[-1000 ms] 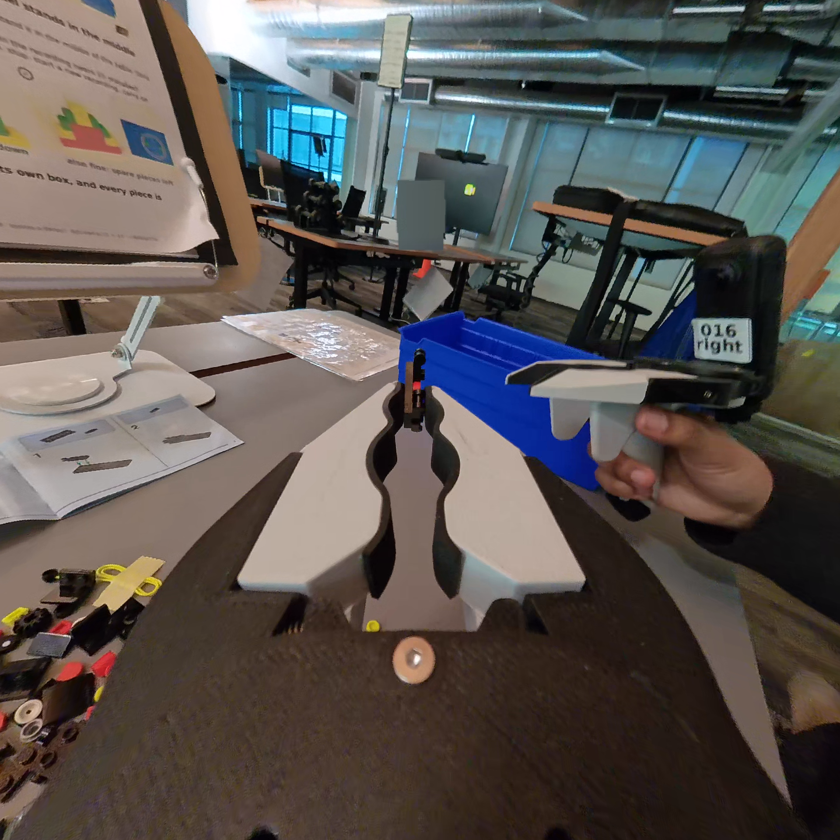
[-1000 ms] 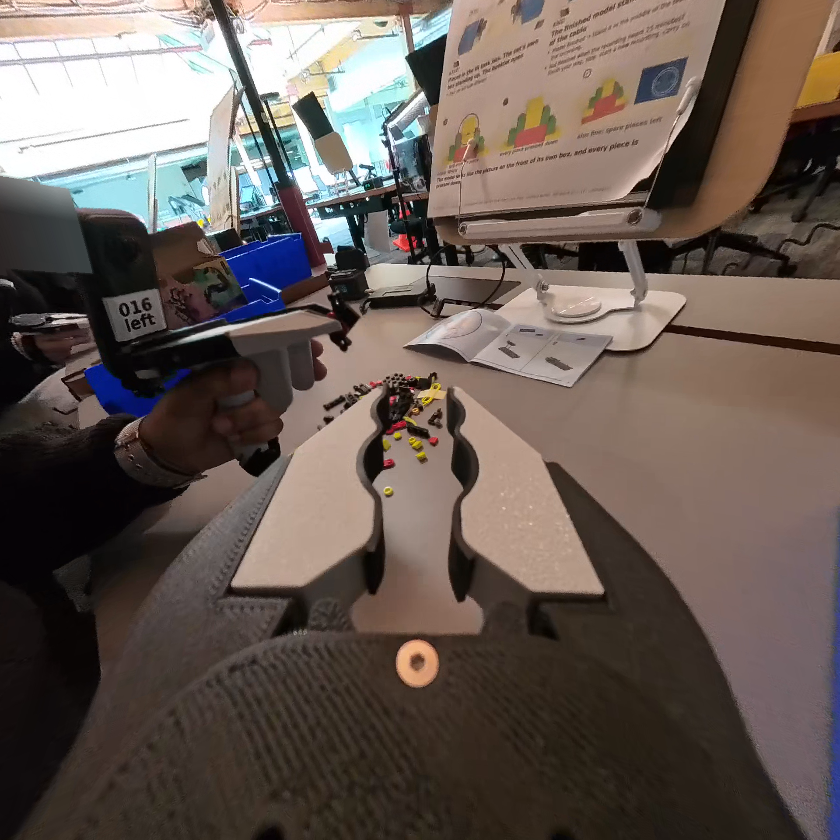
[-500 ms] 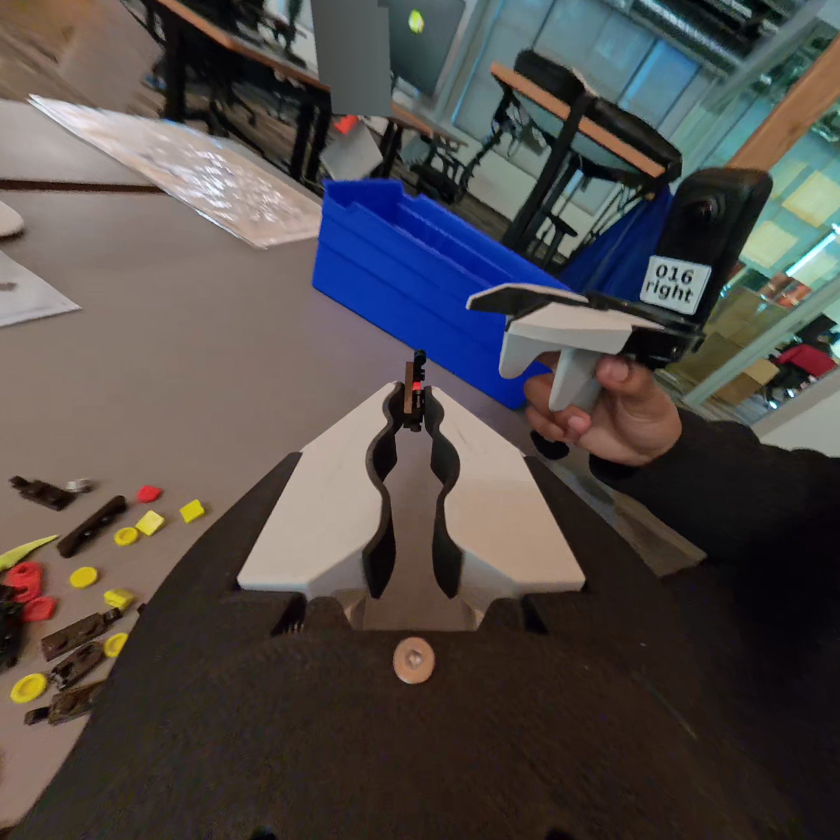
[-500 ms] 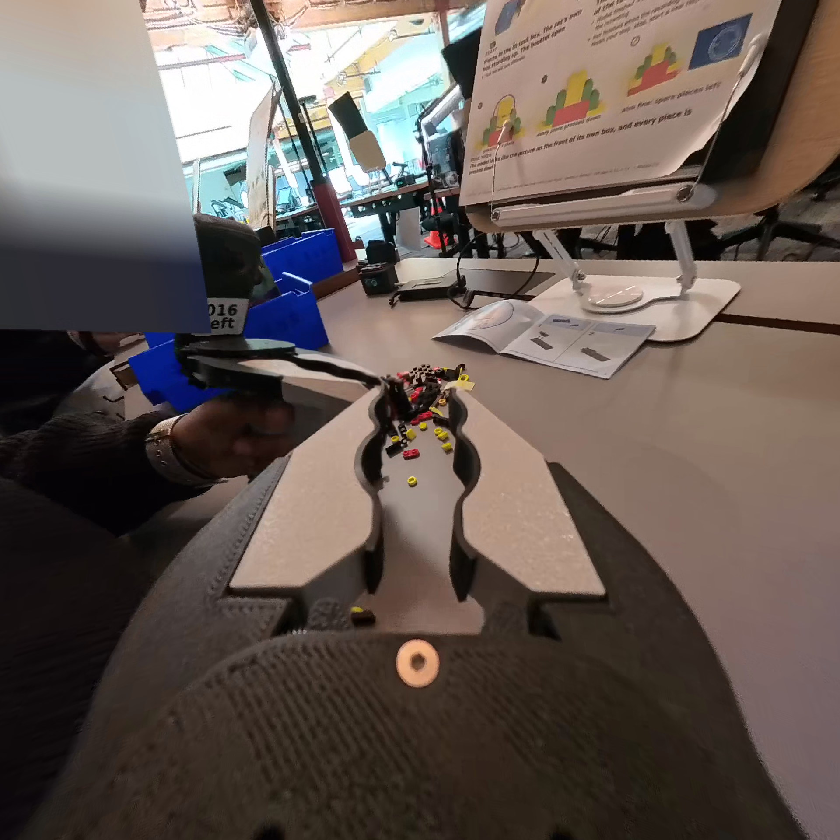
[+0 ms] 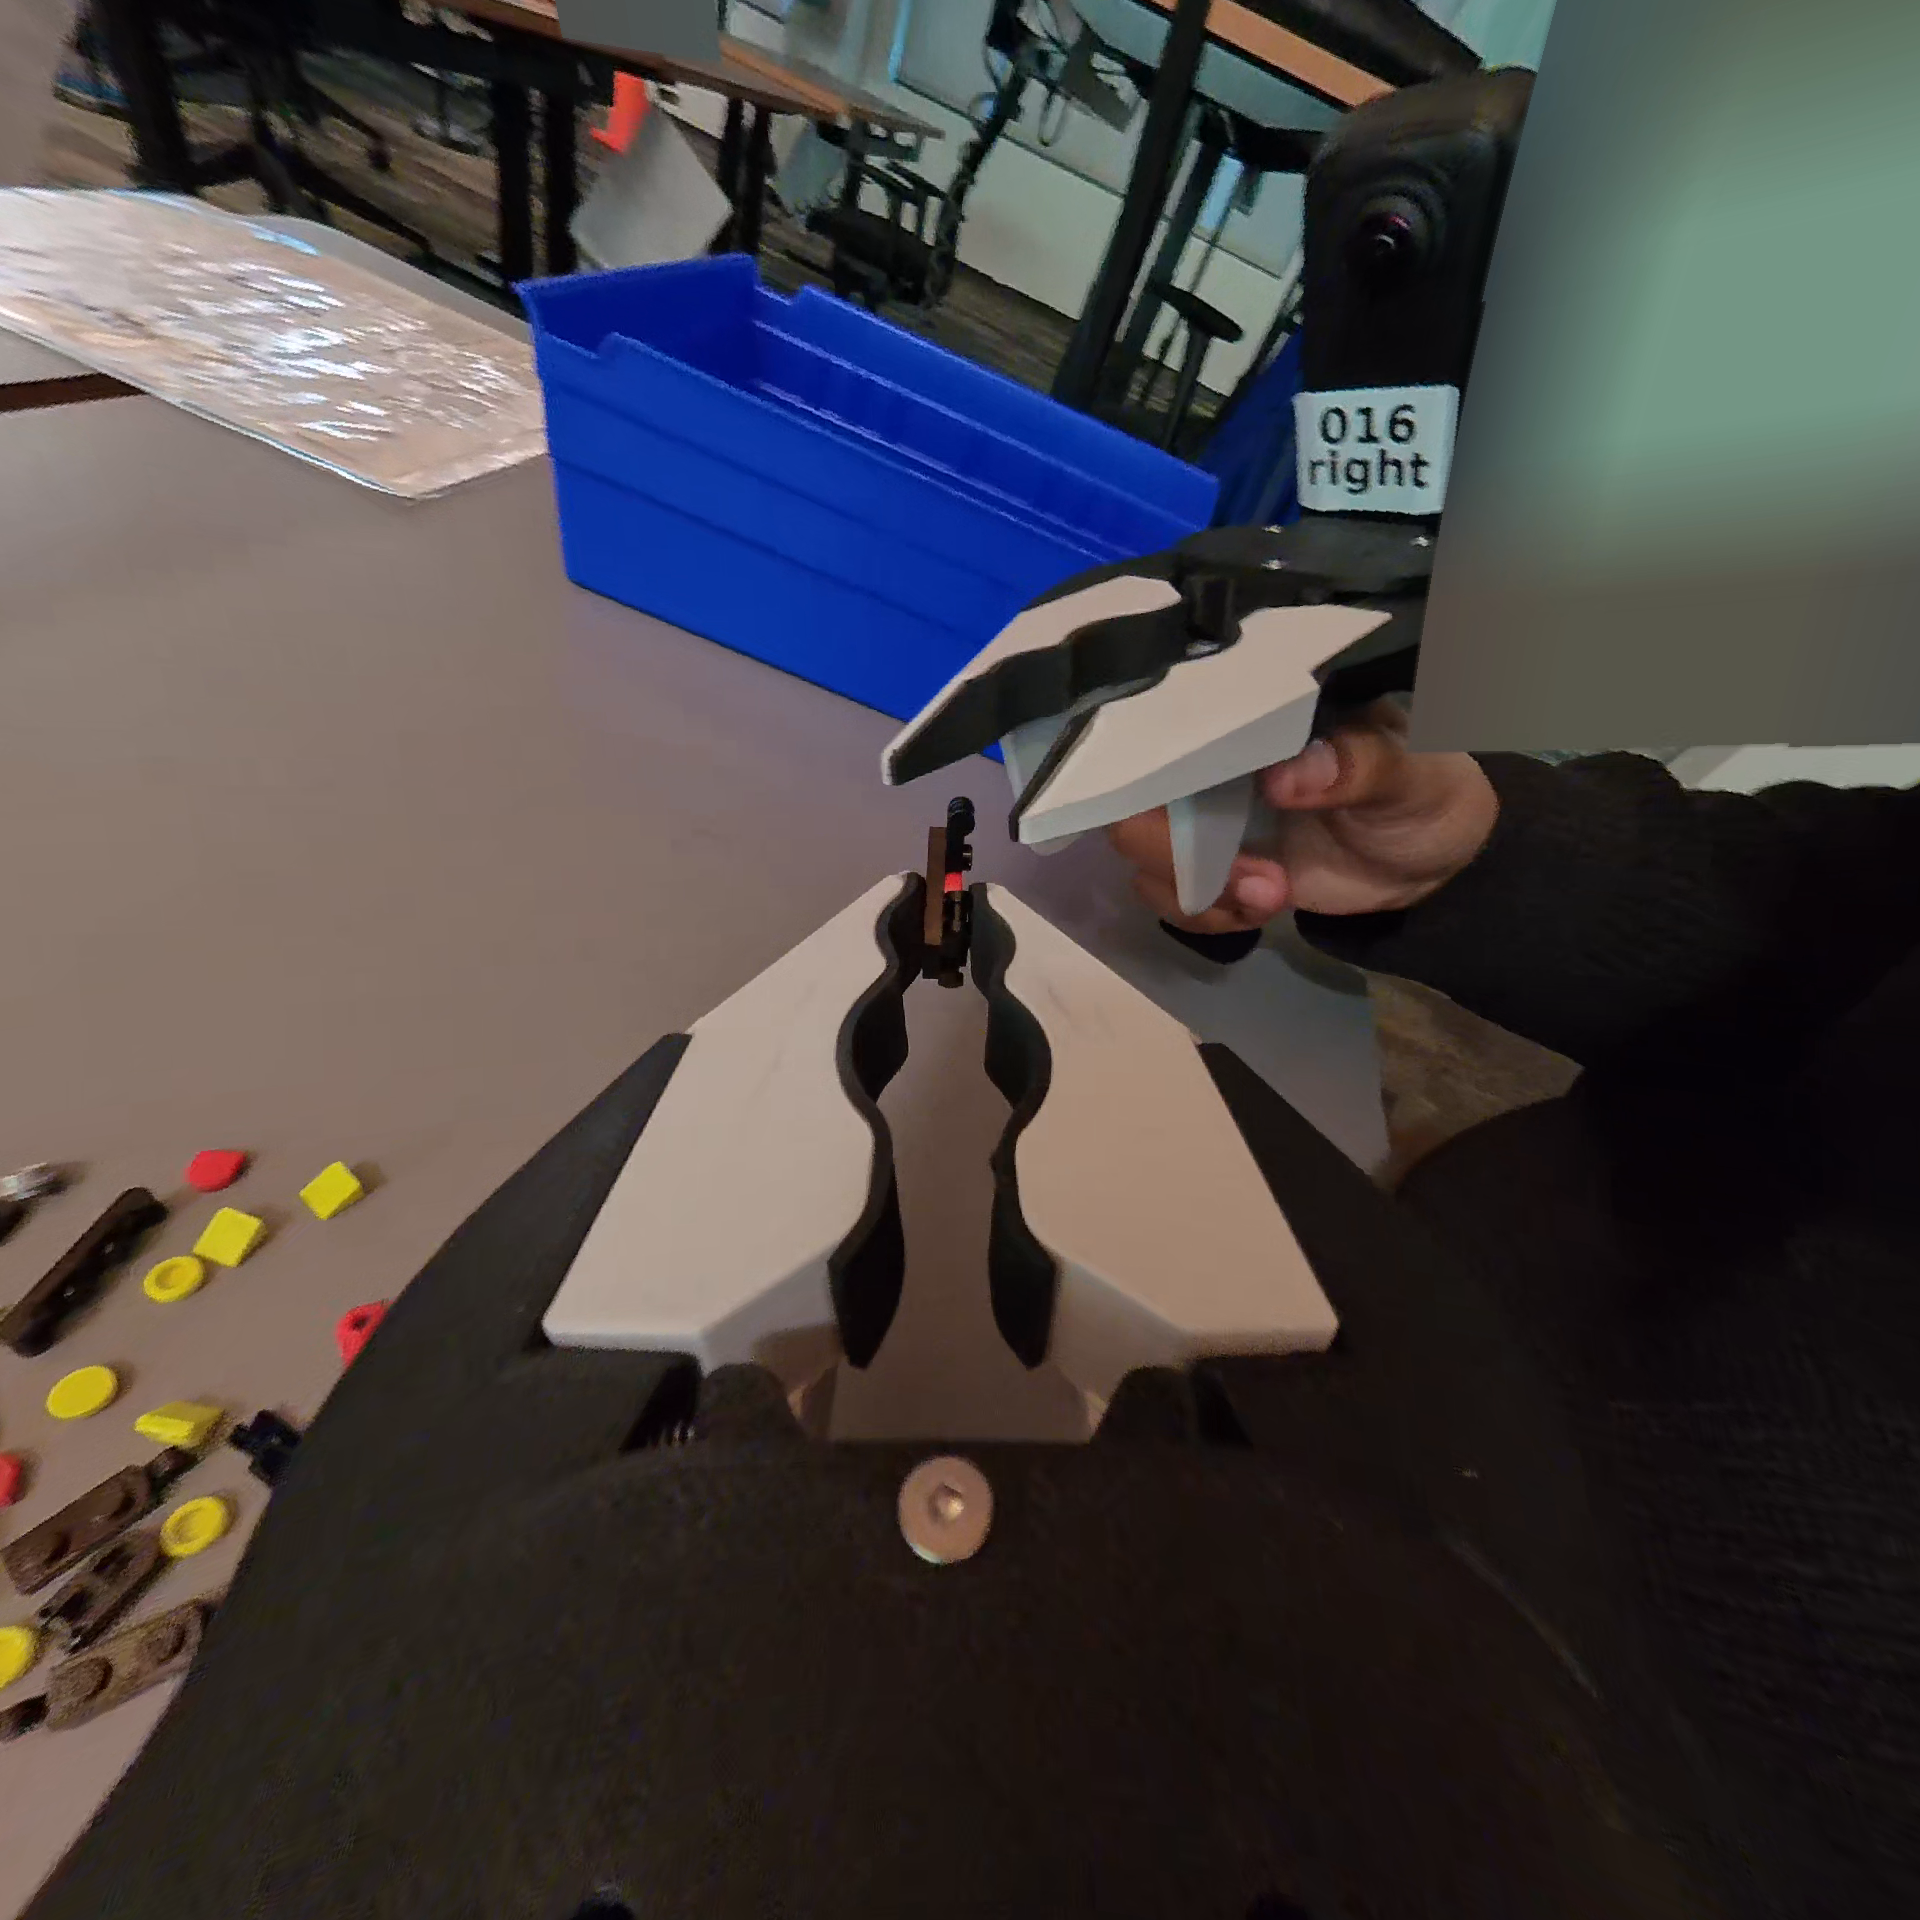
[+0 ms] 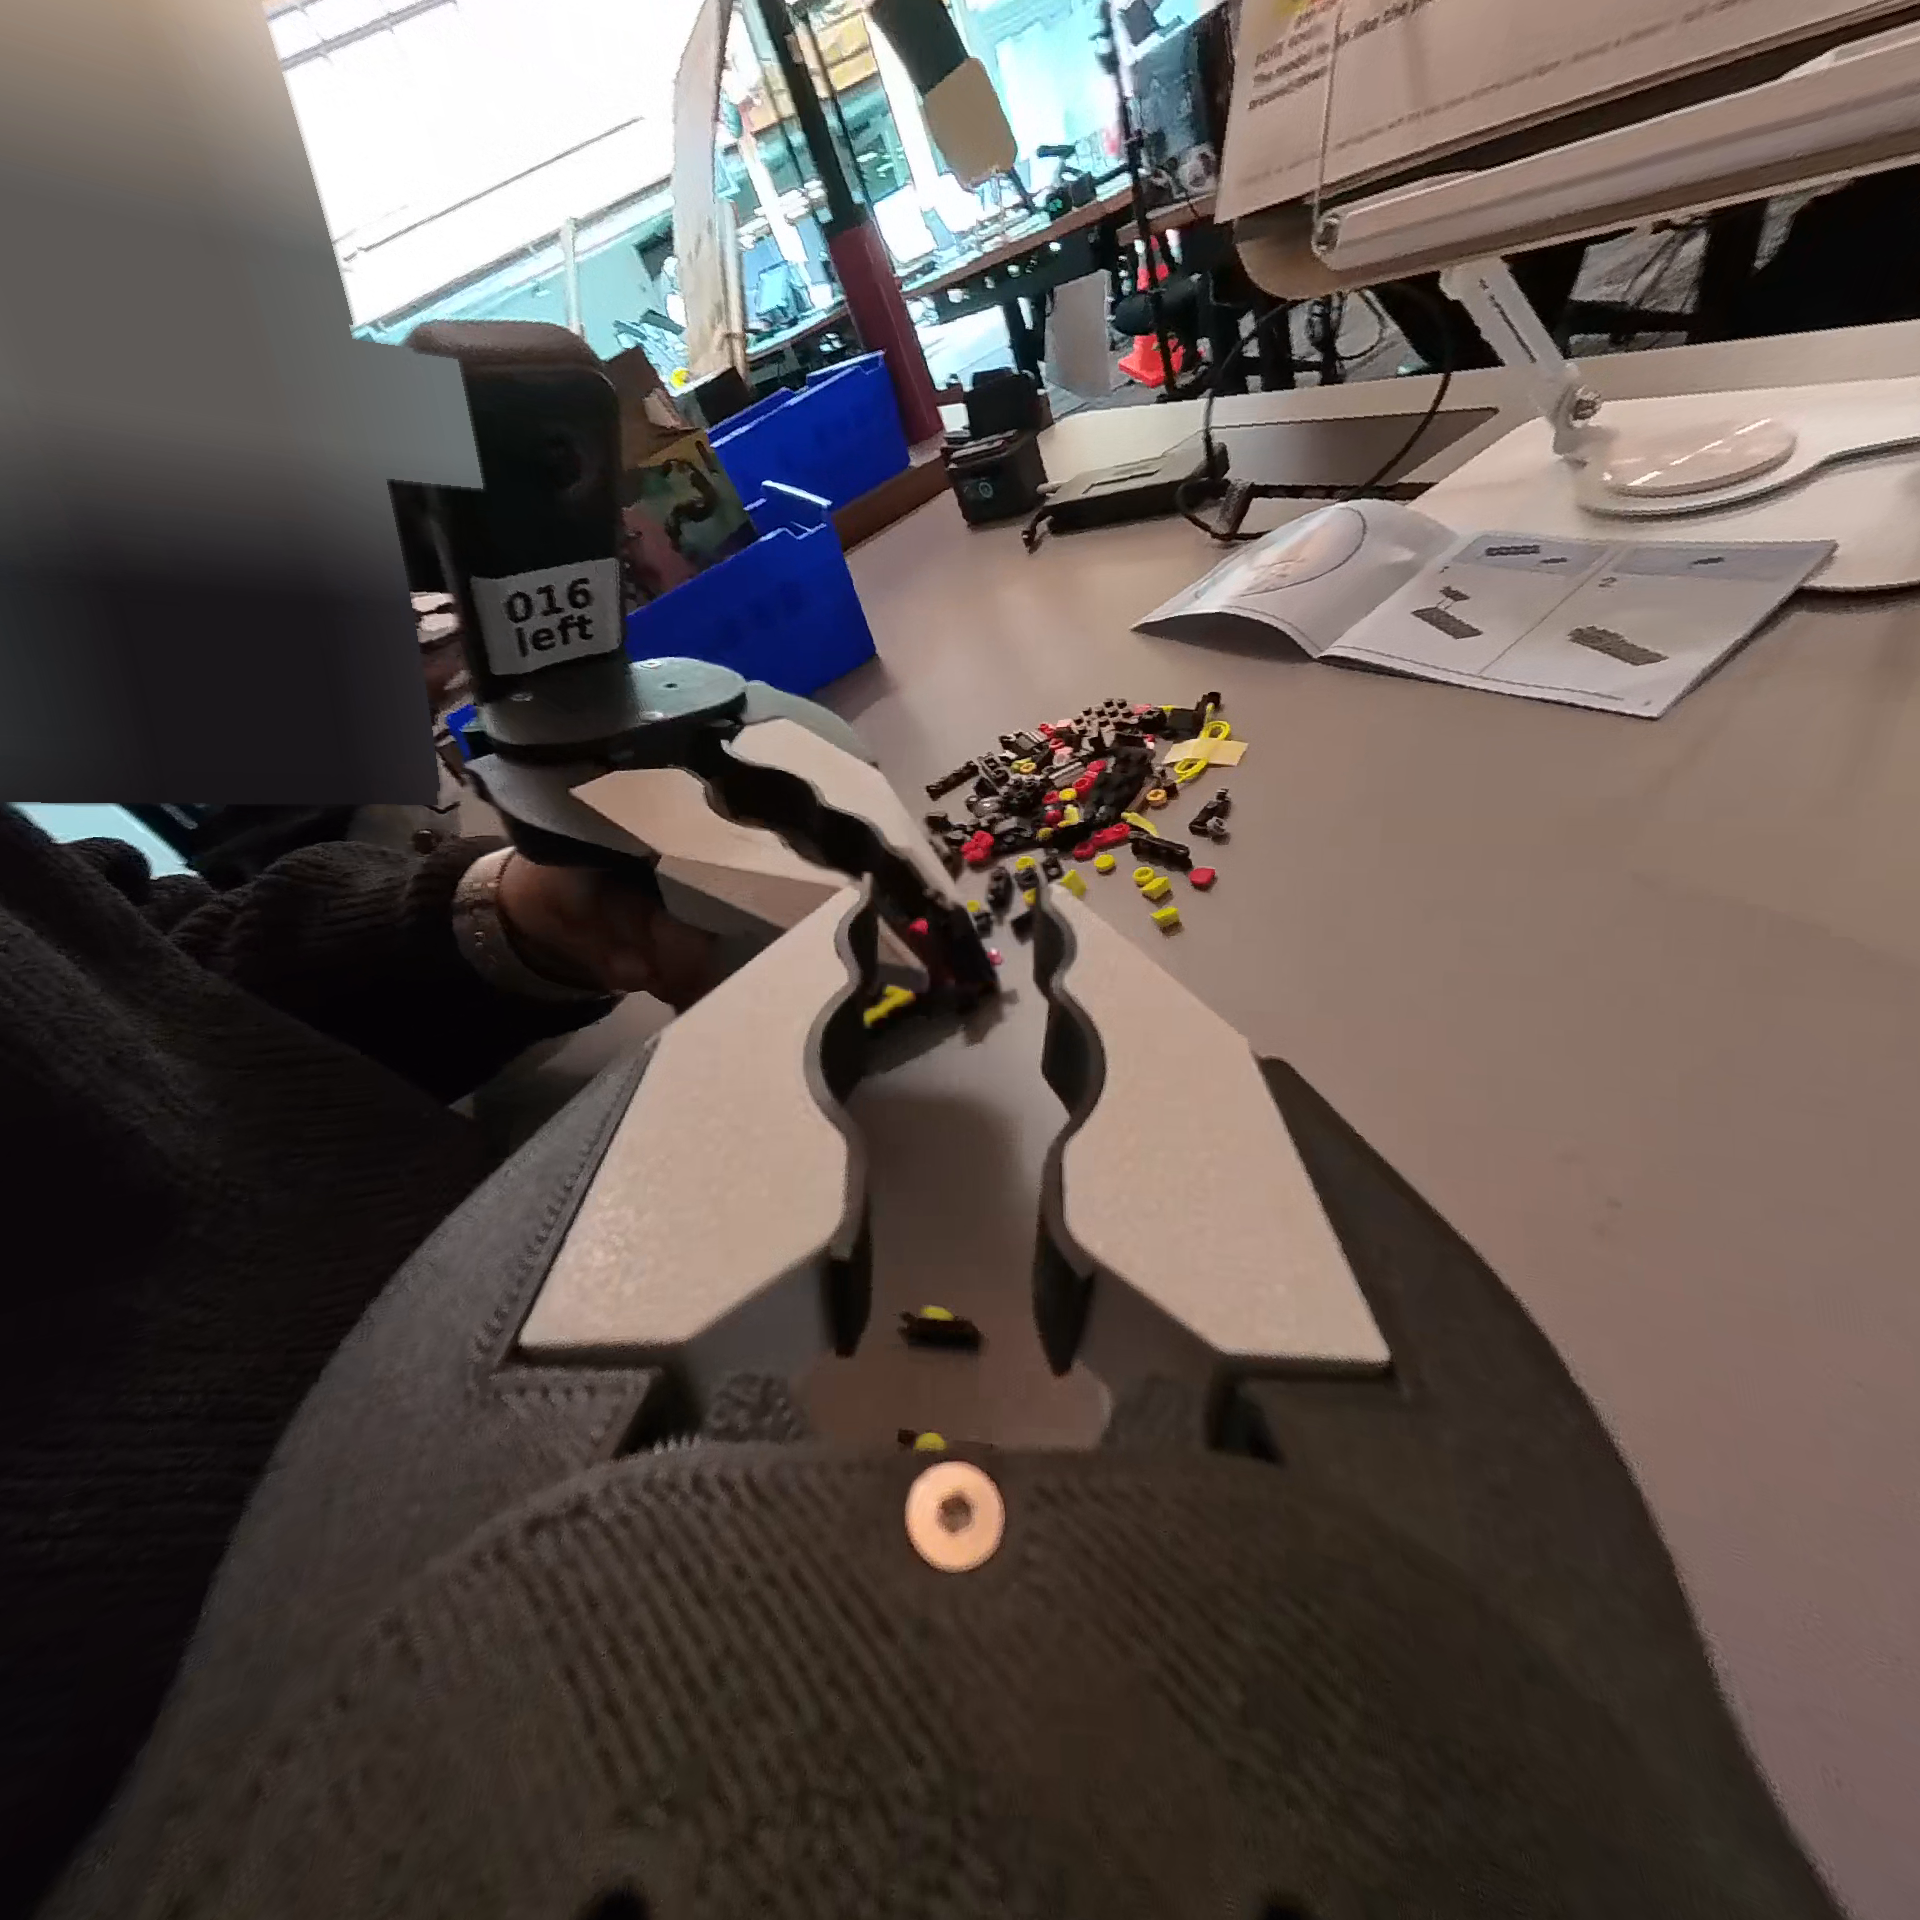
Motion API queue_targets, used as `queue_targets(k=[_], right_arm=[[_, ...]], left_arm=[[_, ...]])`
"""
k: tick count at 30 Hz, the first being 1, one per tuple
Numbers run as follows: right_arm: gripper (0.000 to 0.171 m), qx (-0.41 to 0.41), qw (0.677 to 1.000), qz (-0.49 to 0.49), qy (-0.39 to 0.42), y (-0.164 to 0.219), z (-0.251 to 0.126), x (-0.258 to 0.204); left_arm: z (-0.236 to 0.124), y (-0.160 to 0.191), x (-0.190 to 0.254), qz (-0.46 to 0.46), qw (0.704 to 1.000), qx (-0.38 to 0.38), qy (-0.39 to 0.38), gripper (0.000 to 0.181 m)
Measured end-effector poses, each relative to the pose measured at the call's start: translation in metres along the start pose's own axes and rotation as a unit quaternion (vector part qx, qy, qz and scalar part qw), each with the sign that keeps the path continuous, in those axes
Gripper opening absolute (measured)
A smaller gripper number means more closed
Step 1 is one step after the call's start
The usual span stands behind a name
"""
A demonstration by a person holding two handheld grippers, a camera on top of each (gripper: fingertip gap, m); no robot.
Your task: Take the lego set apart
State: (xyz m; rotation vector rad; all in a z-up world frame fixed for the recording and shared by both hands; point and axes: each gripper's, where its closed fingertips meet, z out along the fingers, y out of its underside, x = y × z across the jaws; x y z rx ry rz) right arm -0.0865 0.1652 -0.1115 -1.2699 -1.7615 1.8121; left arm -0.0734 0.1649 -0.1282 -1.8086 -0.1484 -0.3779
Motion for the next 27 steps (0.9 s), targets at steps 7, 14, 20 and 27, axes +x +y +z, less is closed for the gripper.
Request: queue_targets(k=[7,14,20,27], right_arm=[[0.006,-0.017,0.998,-0.027,-0.046,0.003,-0.004,-0.015],[0.004,-0.018,0.996,-0.069,-0.054,0.0,-0.007,-0.022],[0.002,0.01,0.988,-0.051,-0.145,-0.012,-0.017,-0.047],[0.002,0.025,0.996,-0.061,-0.059,-0.022,-0.02,-0.021]], left_arm=[[-0.003,0.001,0.016,-0.072,0.994,-0.018,0.078,0.004],[-0.008,-0.007,0.022,-0.165,0.977,-0.013,0.133,0.005],[-0.004,0.002,0.01,-0.203,0.974,-0.035,0.092,0.005],[-0.019,-0.013,-0.004,-0.153,0.986,0.002,0.063,0.005]])
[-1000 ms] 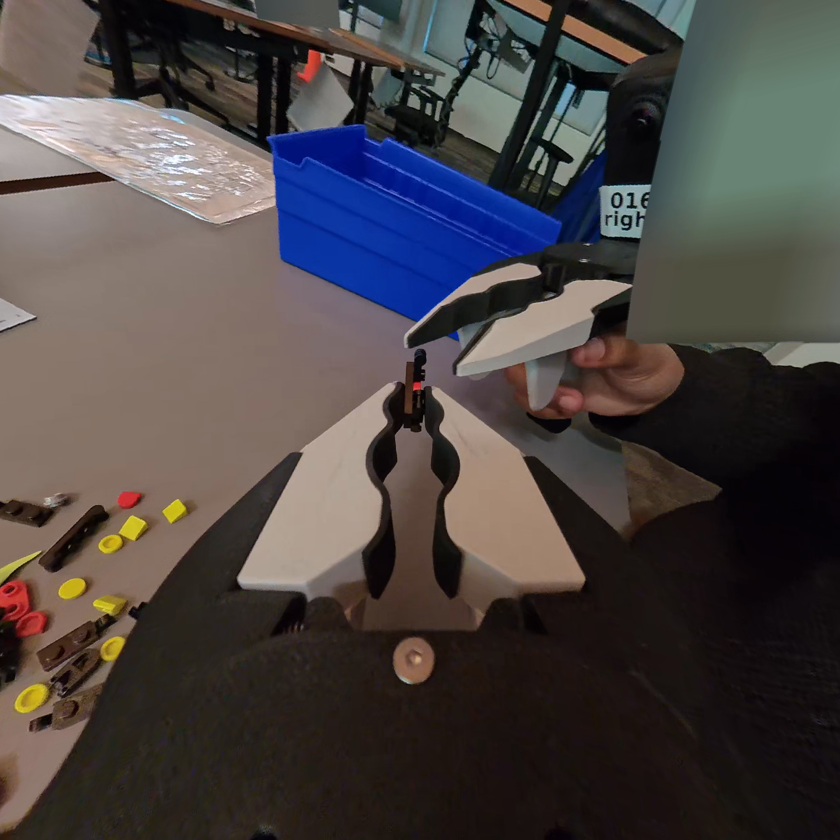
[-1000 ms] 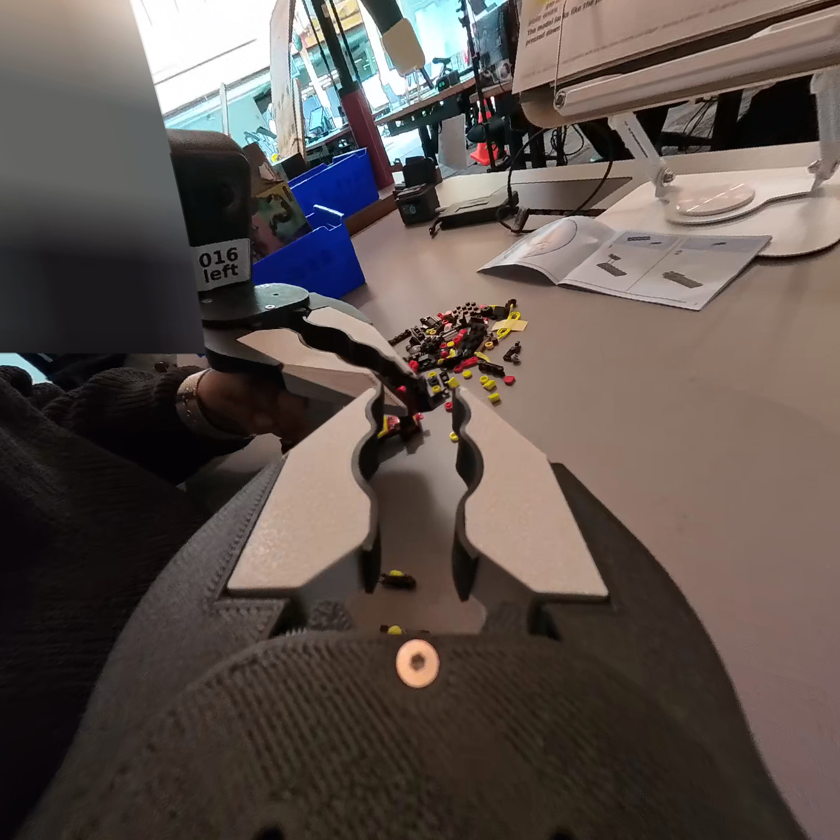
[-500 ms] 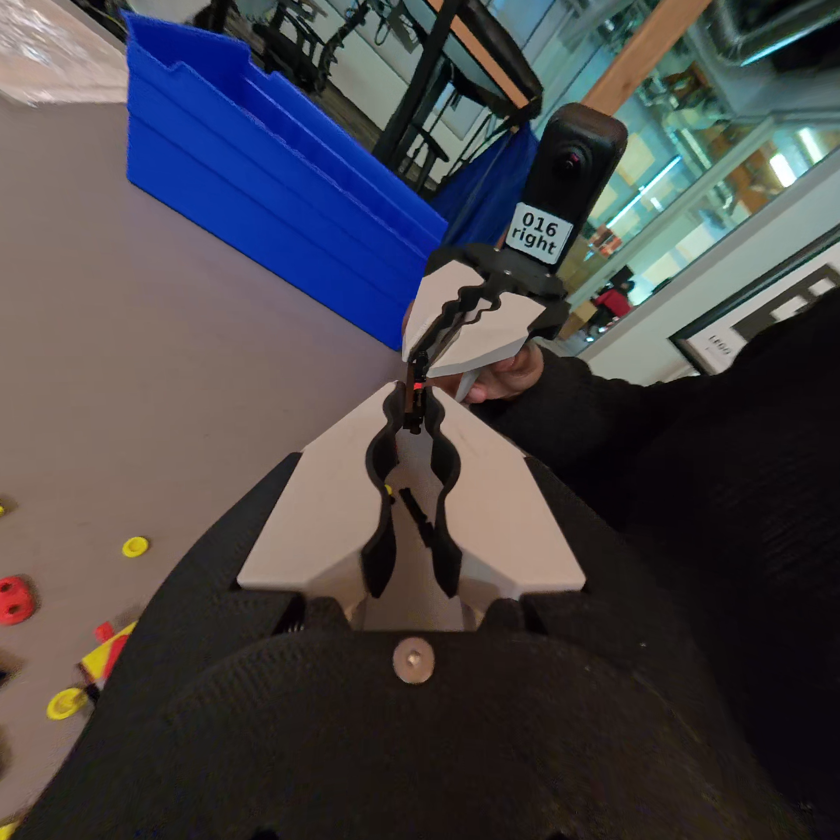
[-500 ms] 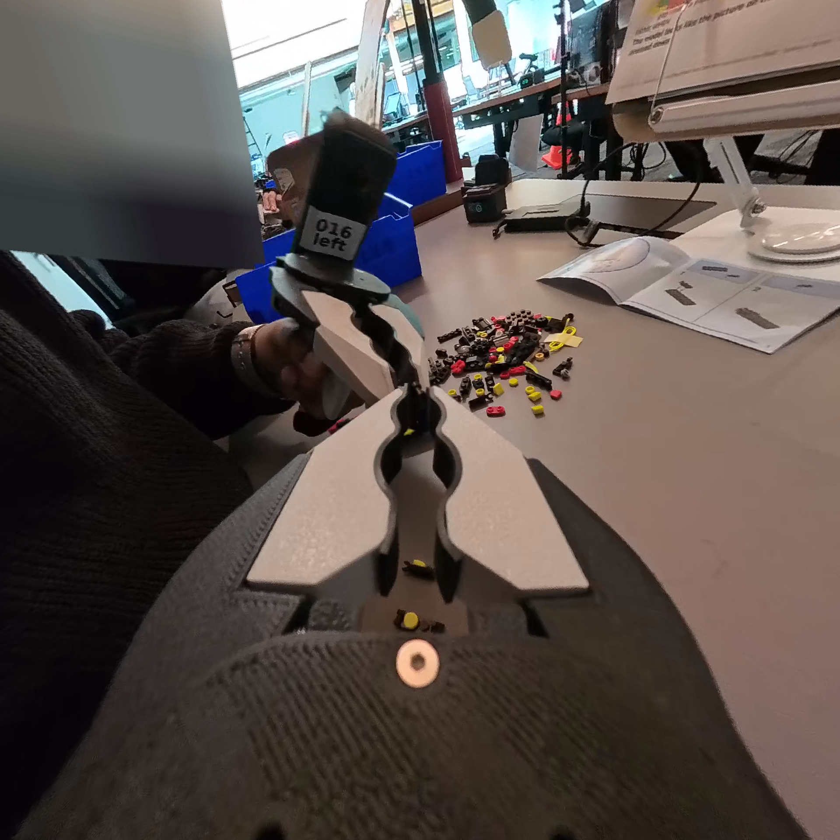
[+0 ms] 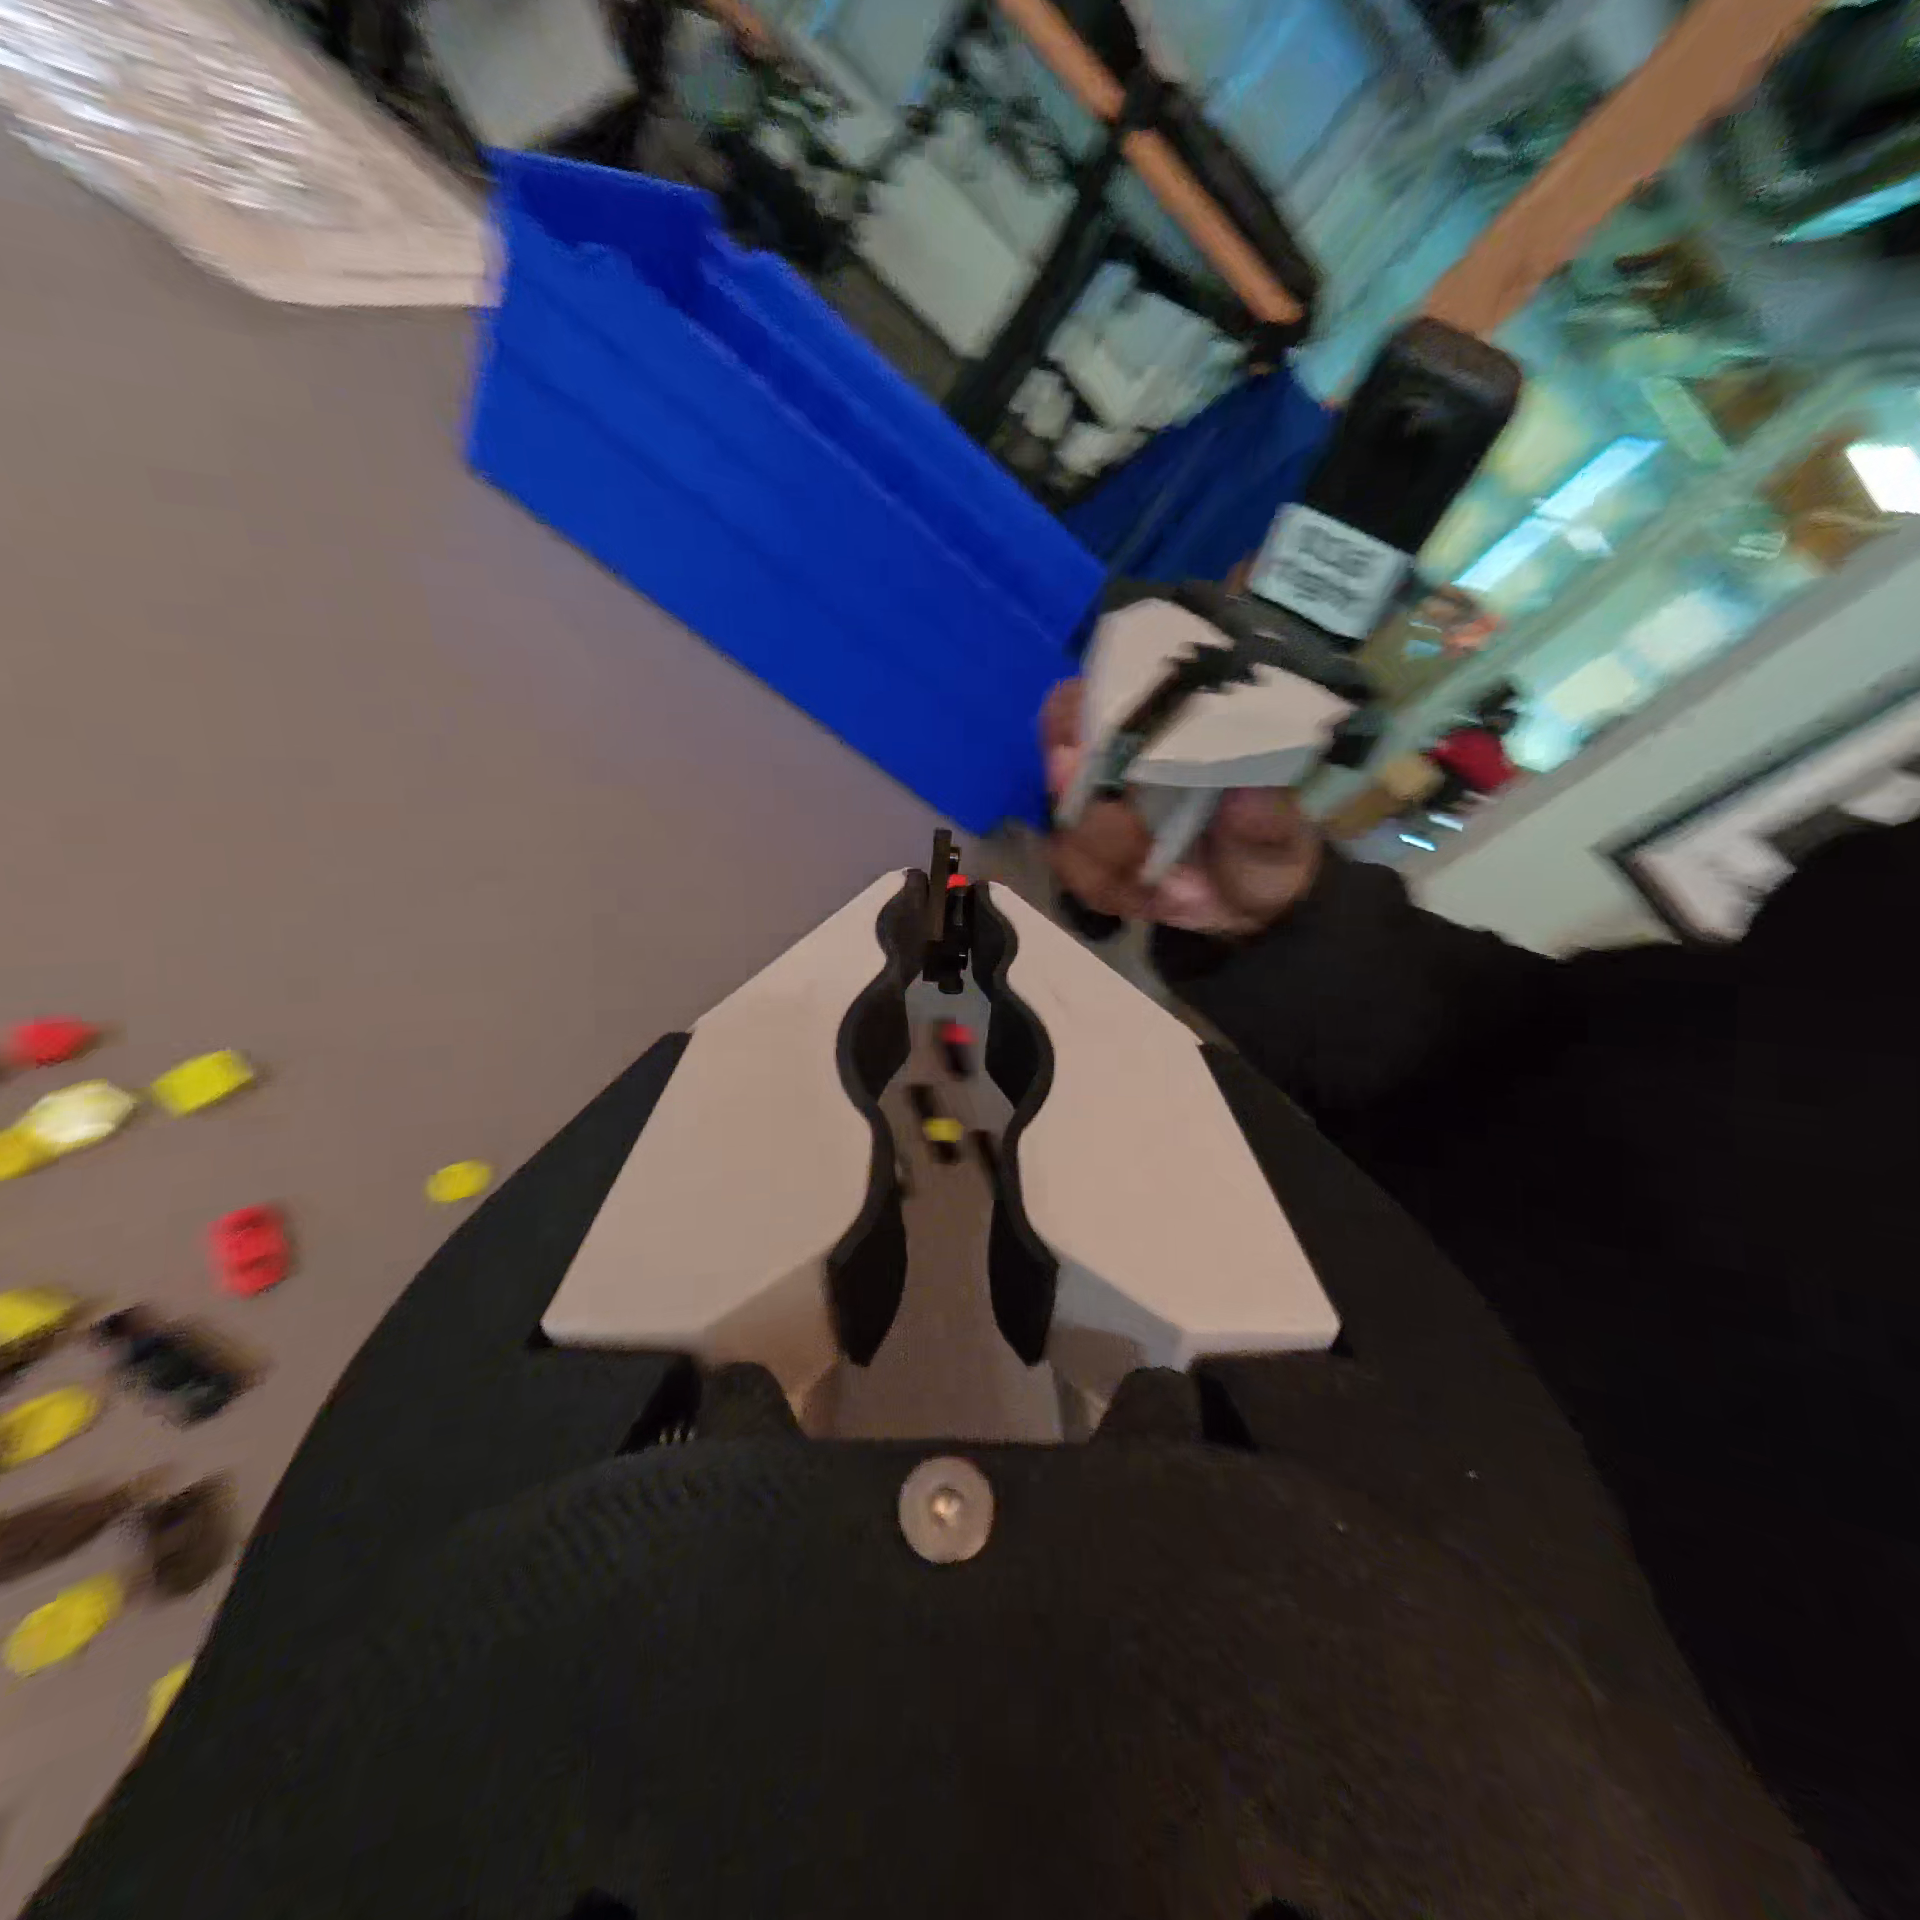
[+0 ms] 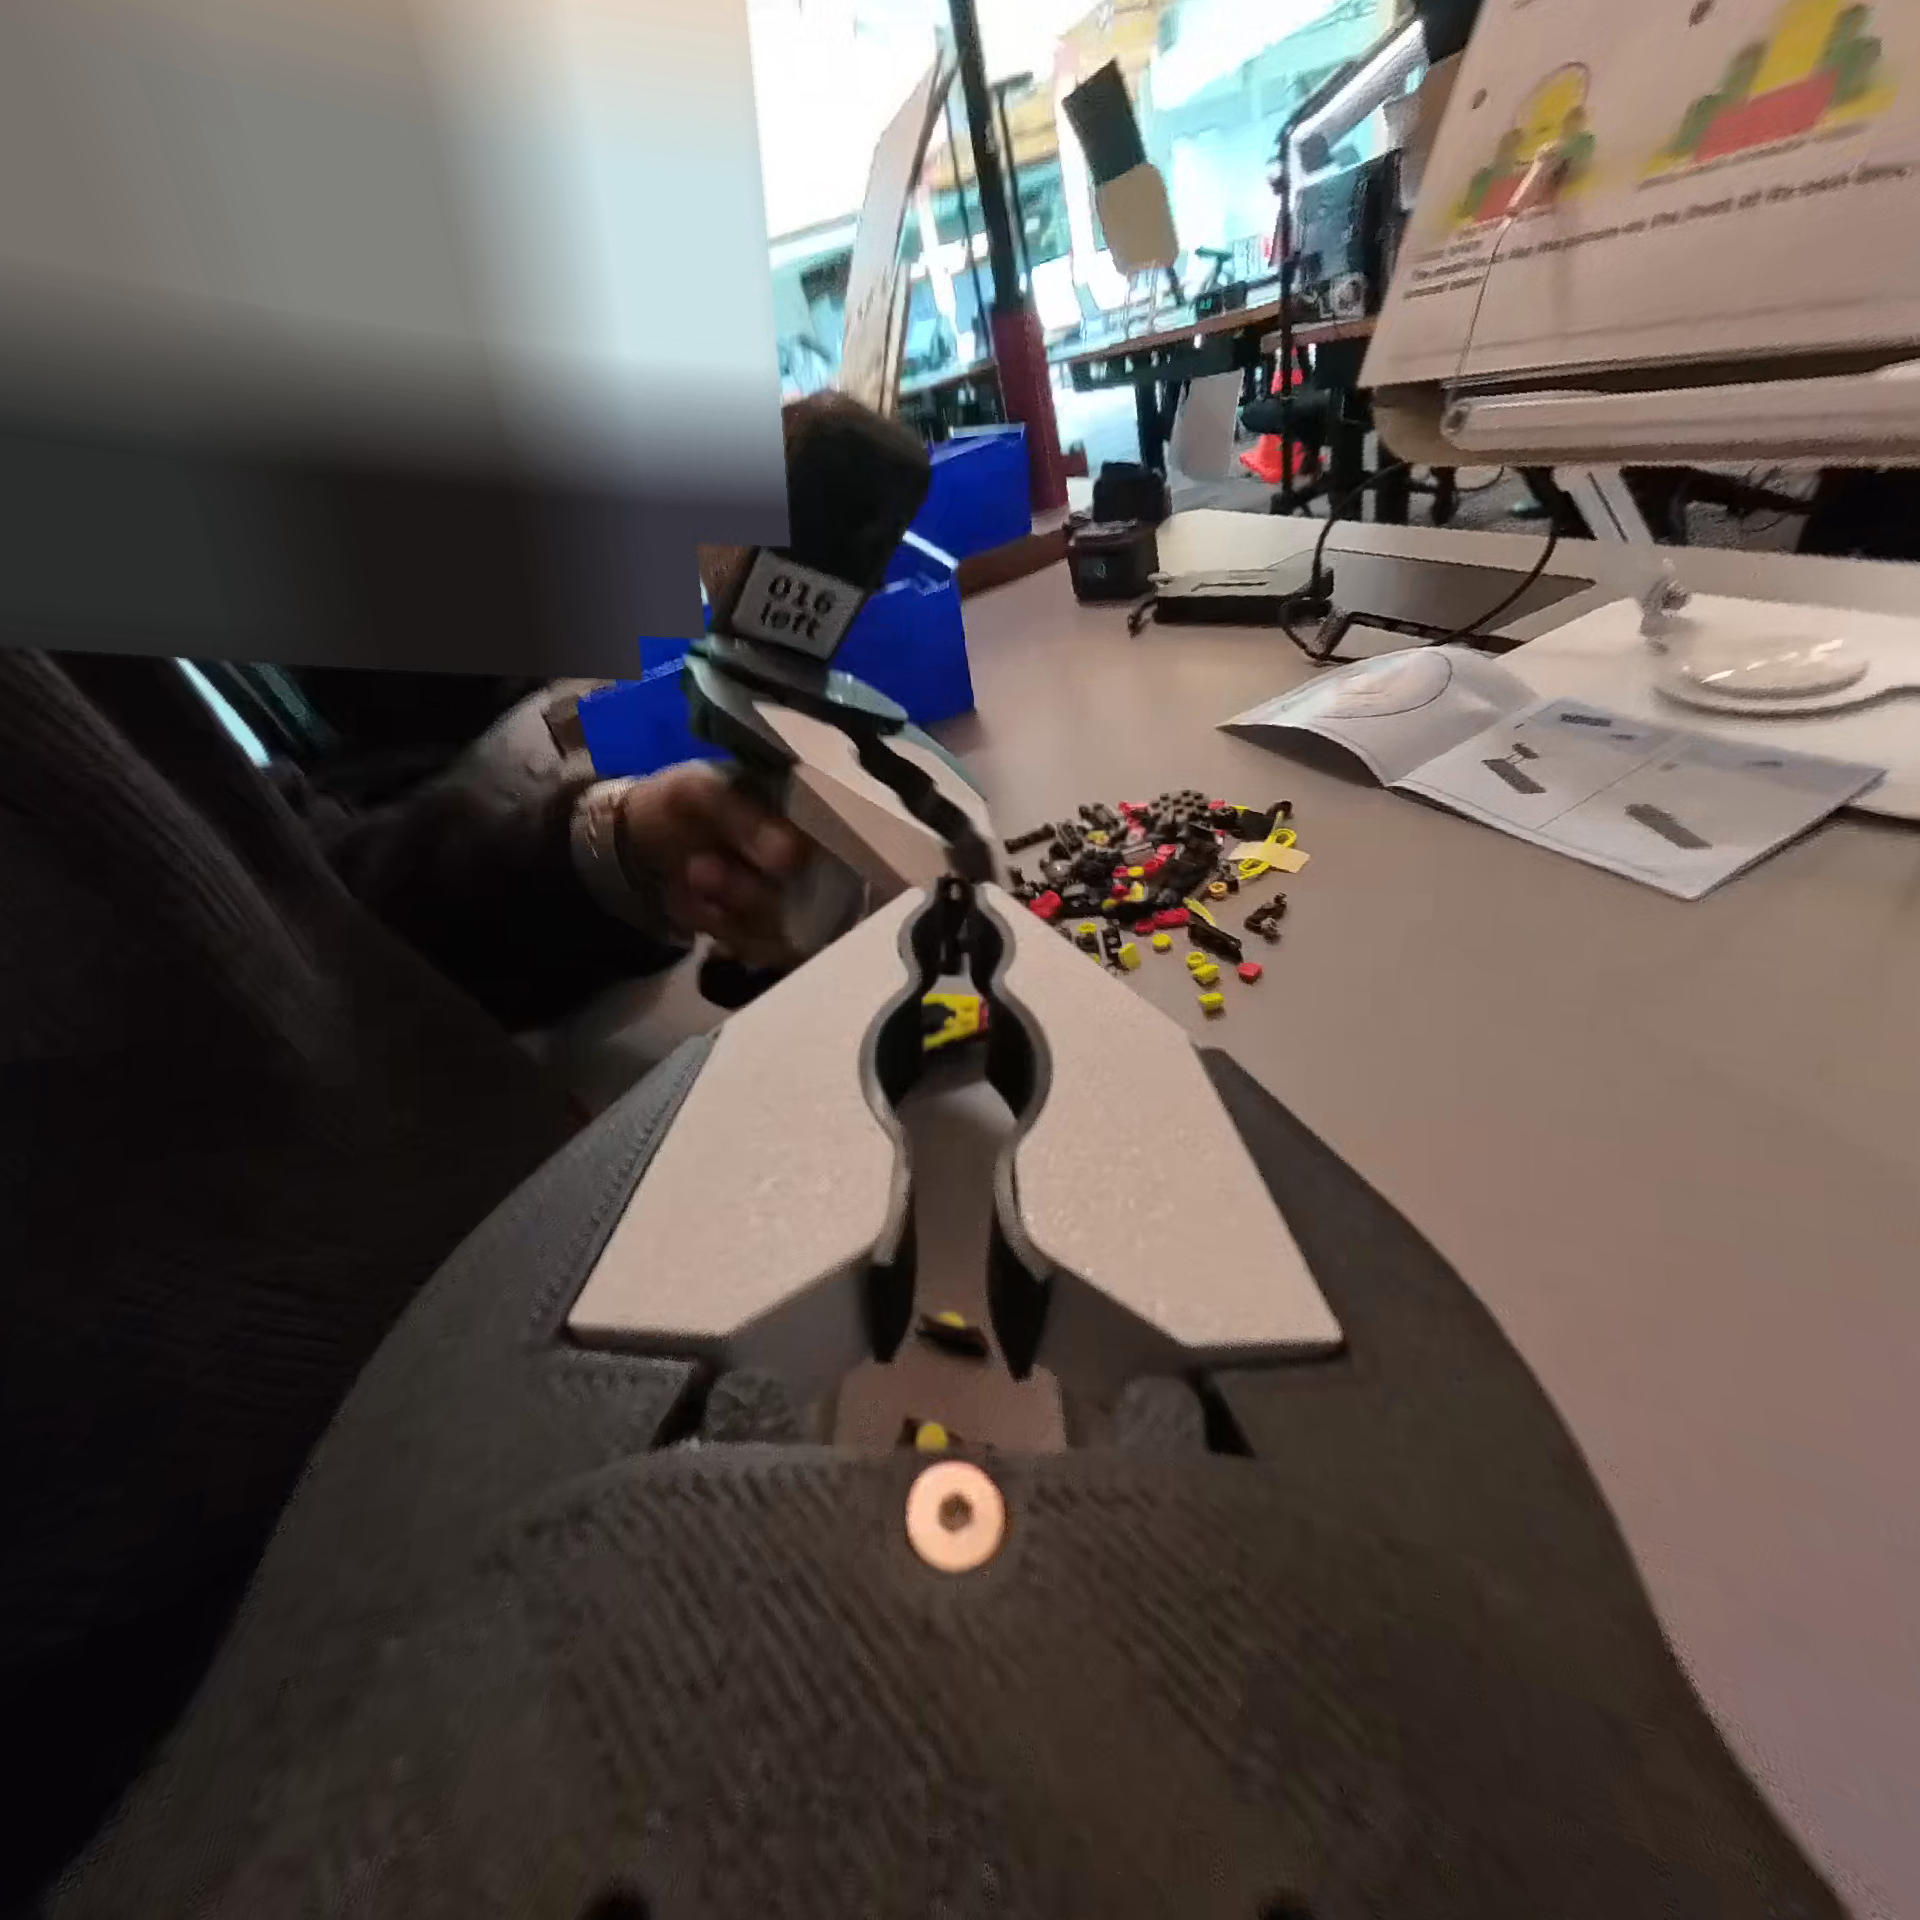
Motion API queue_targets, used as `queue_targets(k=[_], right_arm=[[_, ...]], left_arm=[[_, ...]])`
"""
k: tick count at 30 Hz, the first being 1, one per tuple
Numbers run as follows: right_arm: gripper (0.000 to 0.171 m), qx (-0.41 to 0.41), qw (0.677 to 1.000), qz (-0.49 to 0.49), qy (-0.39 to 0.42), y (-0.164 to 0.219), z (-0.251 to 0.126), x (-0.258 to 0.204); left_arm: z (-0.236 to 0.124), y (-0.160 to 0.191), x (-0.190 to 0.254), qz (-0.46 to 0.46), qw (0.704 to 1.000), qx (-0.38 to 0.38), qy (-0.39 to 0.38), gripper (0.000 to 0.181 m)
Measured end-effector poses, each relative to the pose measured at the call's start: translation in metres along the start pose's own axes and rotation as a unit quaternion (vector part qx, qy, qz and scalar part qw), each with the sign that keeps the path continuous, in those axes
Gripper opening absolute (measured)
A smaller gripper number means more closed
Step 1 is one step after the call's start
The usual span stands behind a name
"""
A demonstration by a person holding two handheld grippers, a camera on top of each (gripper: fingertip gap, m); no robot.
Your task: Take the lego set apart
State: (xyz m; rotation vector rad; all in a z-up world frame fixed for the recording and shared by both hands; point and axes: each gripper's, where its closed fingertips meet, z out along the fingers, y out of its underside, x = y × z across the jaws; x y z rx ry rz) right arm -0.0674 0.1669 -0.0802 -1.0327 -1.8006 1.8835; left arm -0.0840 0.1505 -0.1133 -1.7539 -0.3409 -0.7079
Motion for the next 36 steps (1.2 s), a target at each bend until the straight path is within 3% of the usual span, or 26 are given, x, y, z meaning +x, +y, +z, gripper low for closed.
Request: queue_targets(k=[3,6,9,13,15,21,25,31,36], right_arm=[[0.003,-0.005,0.998,0.026,0.061,0.012,0.007,0.024],[0.003,-0.078,0.988,0.055,0.124,0.041,0.037,0.045],[0.003,-0.146,0.979,0.083,0.119,0.064,0.081,0.044],[0.005,-0.223,0.965,0.064,0.125,0.089,0.115,0.052],[0.013,-0.223,0.963,0.082,0.126,0.09,0.119,0.056],[0.031,-0.137,0.98,0.102,0.102,0.063,0.097,0.05],[0.031,-0.052,0.986,0.14,0.07,0.038,0.087,0.04],[0.034,-0.019,0.978,0.205,0.015,0.03,0.087,0.03],[0.02,0.017,0.963,0.267,-0.012,0.023,0.086,0.028]], left_arm=[[-0.035,-0.025,-0.066,-0.02,0.982,0.083,-0.169,0.005],[-0.086,-0.052,-0.096,-0.045,0.954,0.179,-0.236,0.005],[-0.11,-0.057,-0.112,-0.041,0.939,0.202,-0.276,0.005],[-0.108,-0.056,-0.111,-0.121,0.942,0.235,-0.208,0.005],[-0.106,-0.055,-0.109,-0.155,0.941,0.246,-0.175,0.005],[-0.084,-0.052,-0.09,-0.22,0.943,0.243,-0.064,0.004],[-0.059,-0.048,-0.066,-0.237,0.943,0.232,-0.001,0.004],[-0.04,-0.041,-0.05,-0.227,0.951,0.21,0.014,0.004],[-0.035,-0.037,-0.044,-0.21,0.96,0.186,0.017,0.004]])
